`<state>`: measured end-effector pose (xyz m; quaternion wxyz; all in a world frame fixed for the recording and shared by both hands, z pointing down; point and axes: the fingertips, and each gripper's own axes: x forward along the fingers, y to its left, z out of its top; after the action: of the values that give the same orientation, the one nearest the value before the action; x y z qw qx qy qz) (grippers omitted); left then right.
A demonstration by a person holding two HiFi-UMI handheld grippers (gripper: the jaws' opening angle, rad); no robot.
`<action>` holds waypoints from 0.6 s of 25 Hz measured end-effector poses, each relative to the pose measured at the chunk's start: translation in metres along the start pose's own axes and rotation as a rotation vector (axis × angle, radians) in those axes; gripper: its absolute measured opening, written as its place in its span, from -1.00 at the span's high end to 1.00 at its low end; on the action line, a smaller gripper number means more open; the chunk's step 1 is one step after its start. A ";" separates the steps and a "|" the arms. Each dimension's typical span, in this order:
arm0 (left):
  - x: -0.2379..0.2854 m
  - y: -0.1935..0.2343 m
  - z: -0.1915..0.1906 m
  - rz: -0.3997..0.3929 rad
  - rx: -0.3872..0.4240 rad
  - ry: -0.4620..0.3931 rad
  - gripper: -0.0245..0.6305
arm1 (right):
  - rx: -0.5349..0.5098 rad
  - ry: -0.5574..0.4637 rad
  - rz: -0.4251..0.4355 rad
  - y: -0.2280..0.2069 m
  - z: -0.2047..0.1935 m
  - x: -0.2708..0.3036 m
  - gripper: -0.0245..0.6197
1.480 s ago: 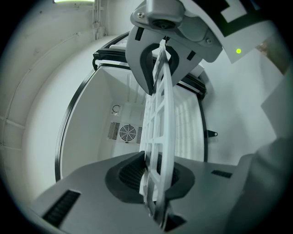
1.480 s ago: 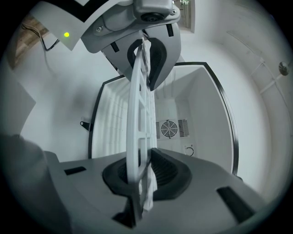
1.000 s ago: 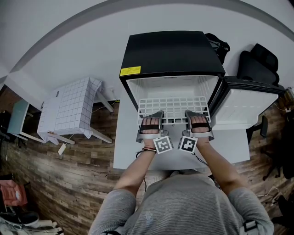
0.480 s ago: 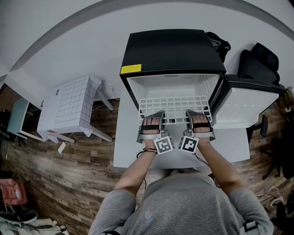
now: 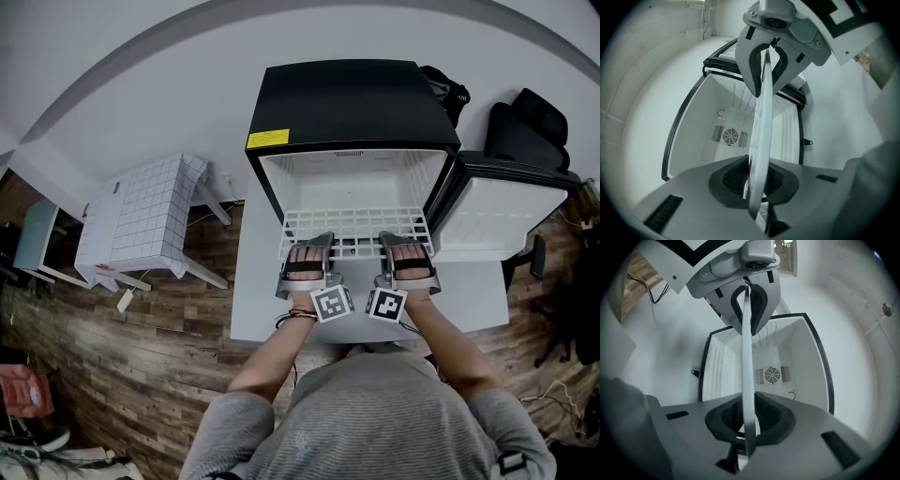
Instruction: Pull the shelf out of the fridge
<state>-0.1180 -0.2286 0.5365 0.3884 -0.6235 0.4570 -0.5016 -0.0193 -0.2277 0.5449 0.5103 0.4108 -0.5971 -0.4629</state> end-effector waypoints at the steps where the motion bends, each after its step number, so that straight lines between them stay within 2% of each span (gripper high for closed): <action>1: -0.003 0.003 0.000 -0.002 -0.008 0.003 0.79 | 0.001 -0.003 0.004 -0.001 0.000 -0.002 0.81; 10: -0.019 0.012 -0.004 -0.049 -0.023 0.047 0.80 | 0.033 -0.039 0.065 -0.016 0.008 -0.017 0.80; 15: -0.021 0.007 -0.011 -0.074 -0.010 0.070 0.80 | 0.089 -0.089 0.108 -0.023 0.006 -0.034 0.47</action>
<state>-0.1312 -0.2110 0.5262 0.3501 -0.6239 0.4494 -0.5350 -0.0203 -0.1998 0.5141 0.4888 0.3793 -0.6604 -0.4256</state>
